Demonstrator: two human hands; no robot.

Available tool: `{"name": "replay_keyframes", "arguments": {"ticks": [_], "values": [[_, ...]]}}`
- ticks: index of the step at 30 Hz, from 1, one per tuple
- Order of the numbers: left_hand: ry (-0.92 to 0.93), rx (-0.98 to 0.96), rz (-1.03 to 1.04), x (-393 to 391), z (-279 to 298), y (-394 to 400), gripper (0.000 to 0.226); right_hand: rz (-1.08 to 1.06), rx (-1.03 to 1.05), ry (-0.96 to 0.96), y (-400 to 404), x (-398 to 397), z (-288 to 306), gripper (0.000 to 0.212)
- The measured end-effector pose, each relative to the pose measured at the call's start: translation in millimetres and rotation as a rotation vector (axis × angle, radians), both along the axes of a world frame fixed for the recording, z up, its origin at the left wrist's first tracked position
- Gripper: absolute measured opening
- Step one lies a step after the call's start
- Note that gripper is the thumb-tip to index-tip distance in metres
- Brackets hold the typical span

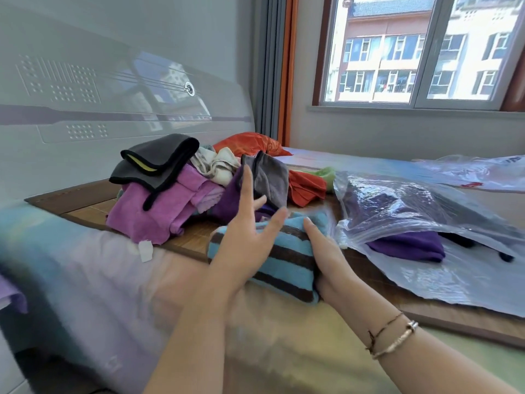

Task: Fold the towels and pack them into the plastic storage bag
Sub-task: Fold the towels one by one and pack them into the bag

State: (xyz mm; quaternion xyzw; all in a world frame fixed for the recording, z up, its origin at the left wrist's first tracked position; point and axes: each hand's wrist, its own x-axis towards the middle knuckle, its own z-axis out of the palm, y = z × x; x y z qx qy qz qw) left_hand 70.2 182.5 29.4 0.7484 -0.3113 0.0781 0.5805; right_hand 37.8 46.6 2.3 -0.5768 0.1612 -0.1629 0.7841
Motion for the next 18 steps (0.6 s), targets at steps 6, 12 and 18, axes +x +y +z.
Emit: {"name": "replay_keyframes", "arguments": {"ticks": [6,12,18], "values": [[-0.157,0.366,0.286,25,-20,-1,0.059,-0.004,-0.057,-0.094,3,1,-3,0.027],[0.05,0.476,0.576,32,-37,2,0.077,-0.105,0.149,-0.066,2,-7,8,0.018],[0.636,0.044,0.319,24,-40,-9,0.074,0.036,0.219,0.064,1,-16,20,0.023]]}}
